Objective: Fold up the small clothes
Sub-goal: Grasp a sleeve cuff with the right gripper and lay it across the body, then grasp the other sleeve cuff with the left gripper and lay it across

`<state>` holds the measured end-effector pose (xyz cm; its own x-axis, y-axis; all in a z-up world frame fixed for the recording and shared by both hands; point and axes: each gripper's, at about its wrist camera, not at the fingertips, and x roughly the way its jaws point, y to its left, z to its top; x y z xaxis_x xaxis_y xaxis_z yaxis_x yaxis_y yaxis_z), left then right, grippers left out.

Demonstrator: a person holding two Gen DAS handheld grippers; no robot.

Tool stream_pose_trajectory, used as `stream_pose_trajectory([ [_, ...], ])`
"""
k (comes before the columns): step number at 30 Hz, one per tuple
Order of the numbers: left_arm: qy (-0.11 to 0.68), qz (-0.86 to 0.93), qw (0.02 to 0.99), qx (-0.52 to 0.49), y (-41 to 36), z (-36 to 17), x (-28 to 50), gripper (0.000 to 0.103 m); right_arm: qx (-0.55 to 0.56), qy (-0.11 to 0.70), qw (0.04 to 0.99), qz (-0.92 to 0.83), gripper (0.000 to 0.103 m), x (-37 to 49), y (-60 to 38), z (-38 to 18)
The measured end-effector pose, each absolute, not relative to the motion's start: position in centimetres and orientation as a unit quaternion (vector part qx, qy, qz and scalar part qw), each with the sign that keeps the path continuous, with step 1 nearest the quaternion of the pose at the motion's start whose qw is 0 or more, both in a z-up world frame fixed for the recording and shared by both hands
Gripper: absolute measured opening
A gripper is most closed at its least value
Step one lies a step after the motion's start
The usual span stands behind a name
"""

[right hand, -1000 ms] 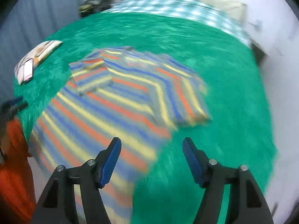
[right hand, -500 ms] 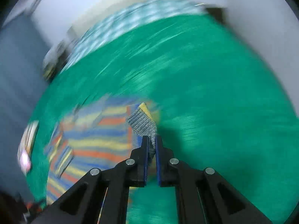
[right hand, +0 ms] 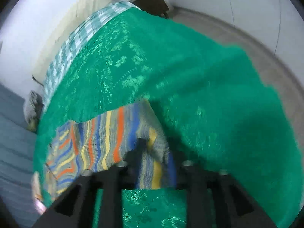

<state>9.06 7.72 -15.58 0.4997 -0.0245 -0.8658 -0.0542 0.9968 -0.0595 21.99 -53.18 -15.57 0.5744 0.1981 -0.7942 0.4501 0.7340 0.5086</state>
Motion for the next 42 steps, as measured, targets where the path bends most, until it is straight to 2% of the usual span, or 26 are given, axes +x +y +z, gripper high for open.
stream_pose_trajectory([
  [1, 0.500, 0.009, 0.865, -0.037, 7.7, -15.7, 9.1, 0.087, 0.360, 0.450, 0.813, -0.075, 0.027, 21.9, -53.1, -15.9],
  [2, 0.500, 0.010, 0.865, -0.034, 7.6, -15.7, 9.1, 0.087, 0.354, 0.452, 0.815, -0.078, 0.005, 21.7, -53.2, -16.0],
  [3, 0.500, 0.010, 0.866, -0.031, 7.5, -15.8, 9.1, 0.088, 0.328, 0.460, 0.820, -0.097, 0.002, 21.8, -52.9, -15.7],
  [7, 0.499, 0.012, 0.866, -0.022, 7.4, -16.0, 9.1, 0.090, 0.262, 0.459, 0.836, -0.150, 0.002, 21.4, -53.8, -14.2],
  [10, 0.501, 0.015, 0.865, -0.019, 7.4, -16.2, 9.4, 0.094, 0.223, 0.494, 0.822, -0.176, 0.001, 21.3, -54.6, -15.5],
  [15, 0.512, 0.015, 0.859, -0.010, 7.6, -15.9, 9.5, 0.094, 0.183, 0.496, 0.828, -0.187, 0.002, 22.0, -53.1, -15.3],
  [16, 0.519, 0.016, 0.854, -0.003, 7.6, -15.2, 9.5, 0.090, 0.191, 0.493, 0.830, -0.178, 0.004, 21.9, -53.1, -15.1],
  [17, 0.519, 0.014, 0.855, 0.002, 7.6, -14.4, 9.3, 0.088, 0.203, 0.489, 0.832, -0.167, 0.021, 21.7, -53.3, -14.9],
  [18, 0.505, 0.003, 0.863, 0.008, 7.5, -12.6, 9.1, 0.088, 0.214, 0.487, 0.831, -0.162, 0.051, 21.2, -53.4, -14.7],
  [19, 0.491, -0.006, 0.871, 0.013, 7.3, -11.4, 9.1, 0.088, 0.219, 0.484, 0.832, -0.162, 0.065, 20.7, -53.4, -14.5],
  [20, 0.466, -0.022, 0.884, 0.024, 6.8, -9.4, 9.3, 0.089, 0.219, 0.476, 0.836, -0.162, 0.075, 19.8, -53.4, -13.8],
  [23, 0.408, -0.079, 0.906, 0.085, 3.9, -5.1, 11.7, 0.092, 0.168, 0.451, 0.857, -0.185, 0.075, 16.5, -52.8, -11.4],
  [25, 0.392, -0.122, 0.902, 0.133, 1.2, -4.5, 14.3, 0.093, 0.138, 0.435, 0.870, -0.187, 0.075, 14.2, -51.3, -9.9],
  [29, 0.463, -0.182, 0.843, 0.202, -3.2, -9.8, 21.8, 0.092, 0.148, 0.411, 0.891, -0.126, 0.075, 10.7, -46.6, -7.9],
  [32, 0.529, -0.175, 0.810, 0.185, -3.8, -14.9, 25.9, 0.076, 0.160, 0.399, 0.900, -0.072, 0.075, 8.4, -42.5, -7.6],
  [33, 0.543, -0.177, 0.805, 0.161, -3.4, -16.0, 26.7, 0.067, 0.163, 0.397, 0.902, -0.054, 0.075, 7.7, -40.8, -7.7],
  [35, 0.537, -0.167, 0.822, 0.094, -1.3, -15.3, 27.7, 0.017, 0.164, 0.396, 0.903, -0.032, 0.075, 7.1, -38.5, -8.3],
  [36, 0.542, -0.155, 0.825, 0.043, 0.8, -14.1, 28.3, 0.006, 0.161, 0.396, 0.904, -0.025, 0.075, 6.6, -37.1, -8.6],
  [39, 0.488, -0.087, 0.865, -0.073, 9.3, -9.5, 28.4, 0.006, 0.145, 0.391, 0.909, -0.008, 0.075, 5.3, -34.7, -9.4],
  [42, 0.461, 0.042, 0.876, -0.139, 18.4, -7.4, 27.8, 0.005, 0.126, 0.392, 0.911, -0.006, 0.075, 5.1, -33.7, -9.9],
])
